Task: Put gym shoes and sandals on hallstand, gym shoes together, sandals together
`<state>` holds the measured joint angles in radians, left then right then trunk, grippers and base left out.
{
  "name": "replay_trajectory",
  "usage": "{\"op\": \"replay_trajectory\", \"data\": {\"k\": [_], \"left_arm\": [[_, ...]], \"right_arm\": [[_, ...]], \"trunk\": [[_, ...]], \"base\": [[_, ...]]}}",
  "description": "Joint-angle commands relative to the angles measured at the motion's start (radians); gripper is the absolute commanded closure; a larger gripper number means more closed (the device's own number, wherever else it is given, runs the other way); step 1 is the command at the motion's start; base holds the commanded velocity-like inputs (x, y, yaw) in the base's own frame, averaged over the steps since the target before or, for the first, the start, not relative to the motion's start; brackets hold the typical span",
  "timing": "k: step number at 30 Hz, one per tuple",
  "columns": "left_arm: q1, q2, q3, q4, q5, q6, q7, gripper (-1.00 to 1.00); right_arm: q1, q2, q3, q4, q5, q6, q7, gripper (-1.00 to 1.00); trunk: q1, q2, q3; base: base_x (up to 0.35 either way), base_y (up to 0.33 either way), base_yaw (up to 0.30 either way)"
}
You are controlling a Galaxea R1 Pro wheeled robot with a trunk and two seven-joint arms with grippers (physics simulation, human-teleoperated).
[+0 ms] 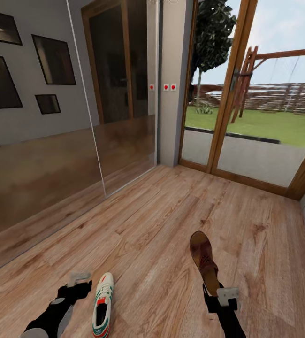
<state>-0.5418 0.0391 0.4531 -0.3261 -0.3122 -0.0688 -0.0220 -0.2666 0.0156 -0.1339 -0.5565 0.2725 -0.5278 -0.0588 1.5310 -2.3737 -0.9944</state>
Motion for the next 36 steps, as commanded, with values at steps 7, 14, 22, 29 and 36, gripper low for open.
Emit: {"op": "replay_trajectory", "data": {"k": [7,14,22,29,36], "left_arm": [[-0.052,-0.007,0.008,0.001,-0.006,0.102,0.037,-1.00],[-0.046,0.002,-0.002,-0.006,-0.014,0.112,0.082,-1.00],[-0.045,0.031,-0.005,-0.013,-0.016,0.197,0.090,-1.00],[-0.044,0.031,-0.005,-0.014,-0.012,0.221,0.083,-1.00],[-0.043,0.023,-0.001,-0.012,-0.009,0.222,0.011,-1.00]], "right_arm": [[0.000,0.001,-0.002,-0.343,0.011,0.336,0.001,1.00],[0.000,0.002,0.002,-0.531,0.010,0.536,0.003,1.00],[0.000,0.003,0.005,-0.600,0.002,0.635,0.005,1.00],[0.000,0.005,0.007,-0.602,-0.003,0.645,0.004,1.00],[0.000,0.014,0.009,-0.602,-0.007,0.648,0.003,1.00]], "trunk": [[0.000,0.000,-0.001],[0.000,0.000,-0.001],[0.000,0.000,-0.001],[0.000,0.000,-0.001],[0.000,0.000,-0.001]], "base": [[0.000,0.000,0.000],[0.000,0.000,0.000],[0.000,0.000,0.000],[0.000,0.000,0.000],[0.000,0.000,0.000]]}}
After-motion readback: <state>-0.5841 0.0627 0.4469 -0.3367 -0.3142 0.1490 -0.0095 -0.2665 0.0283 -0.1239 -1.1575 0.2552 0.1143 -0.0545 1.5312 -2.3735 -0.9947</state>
